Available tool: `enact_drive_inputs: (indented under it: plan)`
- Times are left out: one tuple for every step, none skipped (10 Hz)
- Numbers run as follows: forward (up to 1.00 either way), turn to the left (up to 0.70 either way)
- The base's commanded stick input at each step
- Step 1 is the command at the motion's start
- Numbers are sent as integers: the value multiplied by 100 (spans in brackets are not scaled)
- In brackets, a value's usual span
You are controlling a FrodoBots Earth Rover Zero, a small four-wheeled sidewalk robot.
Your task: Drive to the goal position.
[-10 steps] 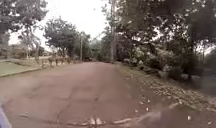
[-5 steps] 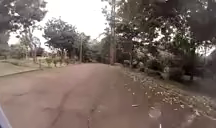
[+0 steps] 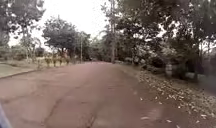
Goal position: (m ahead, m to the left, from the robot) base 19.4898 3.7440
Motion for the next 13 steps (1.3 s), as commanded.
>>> enact_drive_inputs:
  plan:
    - [70,0]
    - [70,0]
    - [70,0]
    - [70,0]
    - [70,25]
    - [70,35]
    - [70,35]
    - [70,30]
    - [70,6]
    - [70,0]
    - [70,0]
    - [70,0]
    - [70,0]
